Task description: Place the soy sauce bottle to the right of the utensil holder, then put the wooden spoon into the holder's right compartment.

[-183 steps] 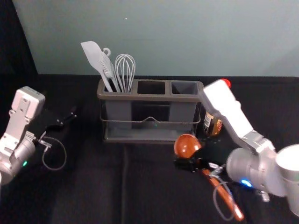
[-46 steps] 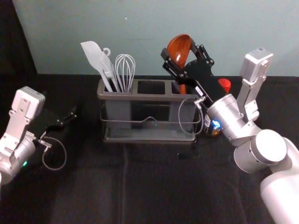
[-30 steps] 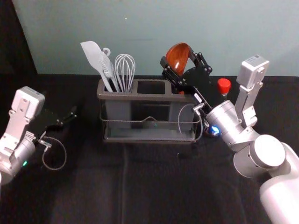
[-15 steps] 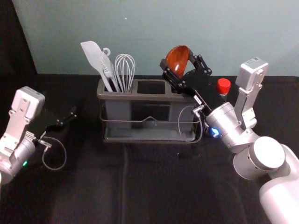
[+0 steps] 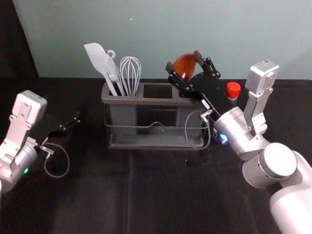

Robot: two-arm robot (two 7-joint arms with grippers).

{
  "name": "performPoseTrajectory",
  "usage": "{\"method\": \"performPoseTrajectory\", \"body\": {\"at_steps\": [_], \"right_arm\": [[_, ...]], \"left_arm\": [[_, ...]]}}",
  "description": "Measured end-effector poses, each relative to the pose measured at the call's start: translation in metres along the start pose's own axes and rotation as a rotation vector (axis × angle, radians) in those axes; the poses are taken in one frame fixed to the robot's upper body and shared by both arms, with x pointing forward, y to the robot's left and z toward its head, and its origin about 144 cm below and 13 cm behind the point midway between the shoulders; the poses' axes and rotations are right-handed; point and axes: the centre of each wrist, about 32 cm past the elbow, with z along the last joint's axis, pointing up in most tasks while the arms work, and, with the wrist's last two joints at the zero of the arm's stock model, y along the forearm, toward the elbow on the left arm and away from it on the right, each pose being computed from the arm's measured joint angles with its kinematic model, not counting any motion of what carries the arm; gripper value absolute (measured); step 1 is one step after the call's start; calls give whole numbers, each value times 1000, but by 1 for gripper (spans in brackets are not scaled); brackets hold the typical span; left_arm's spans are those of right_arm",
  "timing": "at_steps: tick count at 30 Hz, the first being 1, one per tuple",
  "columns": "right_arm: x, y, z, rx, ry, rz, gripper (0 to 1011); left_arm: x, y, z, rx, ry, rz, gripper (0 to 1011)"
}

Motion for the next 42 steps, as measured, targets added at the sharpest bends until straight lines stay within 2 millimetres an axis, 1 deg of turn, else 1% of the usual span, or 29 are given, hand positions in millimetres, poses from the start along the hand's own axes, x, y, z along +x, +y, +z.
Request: {"method": "performPoseTrajectory", "body": {"at_steps": [2, 3, 6, 11, 12, 13, 16, 20, 22, 23, 24, 28, 29, 32, 33, 36, 38, 39, 42], "right_arm": [[0, 1, 2, 6, -3, -4, 951], [-1, 2, 4, 11, -4, -6, 996], [0, 5, 9, 26, -8, -8, 1002], [3, 16, 30, 85, -35, -9, 1002], [6, 21, 42, 118, -52, -12, 1002], [6, 21, 42, 118, -52, -12, 1002], [15, 28, 65, 170, -87, -19, 1002], [25, 30, 82, 202, -118, -31, 1002], [37, 30, 96, 224, -150, -49, 1002], [37, 30, 96, 224, -150, -49, 1002], [44, 28, 102, 232, -164, -62, 1002], [61, 20, 113, 243, -196, -101, 1002], [69, 15, 118, 247, -207, -118, 1002], [78, 8, 122, 247, -218, -142, 1002], [84, 2, 123, 242, -226, -158, 1002], [91, -7, 123, 227, -235, -180, 1002], [98, -17, 120, 204, -241, -202, 1002], [101, -24, 117, 186, -240, -219, 1002], [106, -35, 111, 156, -237, -242, 1002]], "left_arm": [[0, 0, 0, 0, 0, 0, 1000], [0, 0, 0, 0, 0, 0, 1000], [0, 0, 0, 0, 0, 0, 1000], [0, 0, 0, 0, 0, 0, 1000], [0, 0, 0, 0, 0, 0, 1000], [0, 0, 0, 0, 0, 0, 1000], [0, 0, 0, 0, 0, 0, 1000], [0, 0, 0, 0, 0, 0, 1000], [0, 0, 0, 0, 0, 0, 1000], [0, 0, 0, 0, 0, 0, 1000], [0, 0, 0, 0, 0, 0, 1000], [0, 0, 0, 0, 0, 0, 1000], [0, 0, 0, 0, 0, 0, 1000], [0, 0, 0, 0, 0, 0, 1000], [0, 0, 0, 0, 0, 0, 1000], [0, 0, 0, 0, 0, 0, 1000], [0, 0, 0, 0, 0, 0, 1000], [0, 0, 0, 0, 0, 0, 1000], [0, 0, 0, 0, 0, 0, 1000]]}}
